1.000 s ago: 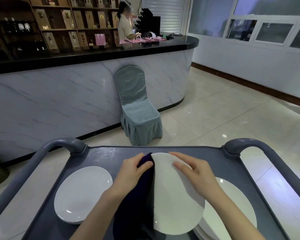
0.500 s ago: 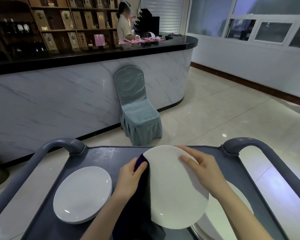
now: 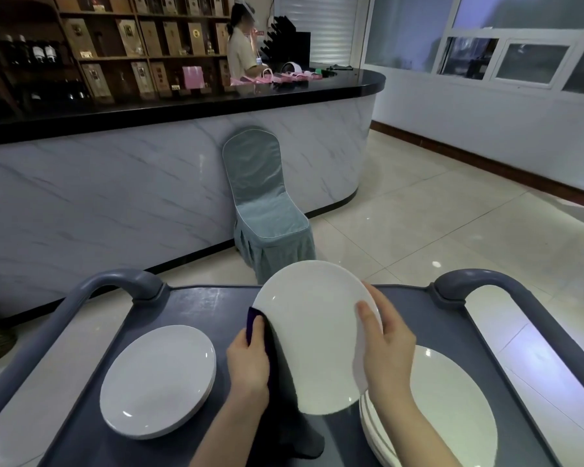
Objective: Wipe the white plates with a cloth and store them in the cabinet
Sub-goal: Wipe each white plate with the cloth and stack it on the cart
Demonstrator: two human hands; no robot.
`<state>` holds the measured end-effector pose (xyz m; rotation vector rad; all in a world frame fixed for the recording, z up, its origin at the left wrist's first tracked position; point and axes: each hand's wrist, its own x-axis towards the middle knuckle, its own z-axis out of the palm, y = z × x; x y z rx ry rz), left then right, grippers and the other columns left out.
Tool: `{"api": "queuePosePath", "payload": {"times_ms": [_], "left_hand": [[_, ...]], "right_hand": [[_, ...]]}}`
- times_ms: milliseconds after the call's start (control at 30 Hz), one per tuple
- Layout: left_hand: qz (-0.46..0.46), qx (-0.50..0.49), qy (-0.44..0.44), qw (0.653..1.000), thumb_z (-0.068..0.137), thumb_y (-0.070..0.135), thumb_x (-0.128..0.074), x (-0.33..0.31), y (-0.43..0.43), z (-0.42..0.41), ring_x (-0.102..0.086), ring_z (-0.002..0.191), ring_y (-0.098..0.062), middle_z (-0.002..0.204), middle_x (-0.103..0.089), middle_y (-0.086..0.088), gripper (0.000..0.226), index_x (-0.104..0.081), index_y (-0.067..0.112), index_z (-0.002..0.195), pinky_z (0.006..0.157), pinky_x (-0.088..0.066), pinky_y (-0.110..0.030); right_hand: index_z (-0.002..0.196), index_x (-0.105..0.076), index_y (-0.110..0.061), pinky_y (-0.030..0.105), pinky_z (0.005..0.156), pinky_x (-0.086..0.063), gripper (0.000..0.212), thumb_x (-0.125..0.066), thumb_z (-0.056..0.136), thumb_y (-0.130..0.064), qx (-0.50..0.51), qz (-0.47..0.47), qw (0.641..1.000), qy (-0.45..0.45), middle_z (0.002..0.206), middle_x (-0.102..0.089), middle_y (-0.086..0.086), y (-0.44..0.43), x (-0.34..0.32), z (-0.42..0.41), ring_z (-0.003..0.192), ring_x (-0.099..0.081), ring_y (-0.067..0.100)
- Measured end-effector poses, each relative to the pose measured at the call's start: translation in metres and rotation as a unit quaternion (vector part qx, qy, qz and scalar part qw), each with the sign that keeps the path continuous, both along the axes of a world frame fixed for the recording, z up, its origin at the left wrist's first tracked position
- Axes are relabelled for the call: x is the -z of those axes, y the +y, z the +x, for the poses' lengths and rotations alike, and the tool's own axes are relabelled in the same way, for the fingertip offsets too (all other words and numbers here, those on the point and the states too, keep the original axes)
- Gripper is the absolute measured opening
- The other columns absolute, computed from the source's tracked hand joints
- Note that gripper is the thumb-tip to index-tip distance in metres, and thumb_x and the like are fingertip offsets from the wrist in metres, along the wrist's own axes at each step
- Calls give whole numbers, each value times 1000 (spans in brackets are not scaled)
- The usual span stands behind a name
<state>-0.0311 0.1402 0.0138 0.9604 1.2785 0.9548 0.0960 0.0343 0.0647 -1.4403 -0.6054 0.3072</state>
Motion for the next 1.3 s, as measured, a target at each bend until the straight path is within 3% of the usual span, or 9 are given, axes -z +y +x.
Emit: {"api": "queuePosePath", "payload": {"times_ms": [100,233,400,567,700,933,1133,1200,1300], "left_hand": [[37,-1,41,998,98,36,-53,3,8,-8,-53,64,-11,67,-63,6,33,-65,22,70,58,-45,-25],[184,115,98,971,98,32,-55,-14,31,-15,-51,58,-1,64,-65,9,31,-64,18,72,53,-41,-12],[307,276,167,895,94,23,-62,-43,49,-4,-45,53,5,57,-57,16,30,-58,21,64,53,-36,-11],[220,214,72,949,96,26,-57,-28,35,-8,-51,58,1,62,-62,13,31,-64,20,67,53,-40,-11],[106,147,99,978,97,33,-55,-6,28,-11,-49,59,-8,58,-60,9,39,-62,6,70,48,-38,-11],[302,370,195,857,92,28,-65,-31,51,5,-42,56,-3,59,-50,11,31,-55,14,66,56,-34,-21],[147,159,66,974,95,30,-60,-2,40,-11,-54,60,-2,68,-69,6,27,-69,12,76,56,-44,-14],[87,133,58,986,95,28,-60,14,30,-19,-55,62,-6,67,-68,5,28,-69,8,77,57,-45,-18],[137,185,101,968,96,24,-60,19,30,-24,-48,62,-8,63,-60,8,30,-63,5,72,58,-41,-21]], "right_hand": [[113,-57,-49,21,76,-51,37,-60,96,-16,-71,-90,990,-77,103,-68,-20,0,6,14,93,-65,3],[118,-49,-55,3,81,-40,48,-67,92,-20,-199,-153,950,-186,114,-57,-40,8,-15,39,104,-55,-14],[127,-57,-50,2,91,-35,38,-59,98,-25,-283,-219,891,-279,122,-61,-34,25,-33,47,113,-53,-14],[117,-65,-48,-1,89,-35,38,-61,97,-16,-199,-119,955,-186,114,-62,-42,16,-19,44,112,-53,-20],[111,-62,-52,-3,88,-36,41,-60,97,-13,-112,-96,984,-97,109,-61,-46,9,2,41,110,-53,-22],[120,-68,-44,3,92,-38,34,-63,96,-19,-271,-185,923,-203,115,-66,-35,17,-3,39,113,-56,-16],[110,-65,-51,-2,88,-37,40,-62,96,-13,-131,-95,981,-107,109,-64,-42,14,2,37,110,-55,-20],[110,-64,-51,-2,89,-36,41,-61,97,-13,-123,-112,982,-93,109,-63,-43,14,11,34,110,-55,-20],[116,-64,-48,-2,90,-34,38,-61,97,-15,-186,-166,958,-141,112,-59,-47,14,15,34,111,-51,-23]]}}
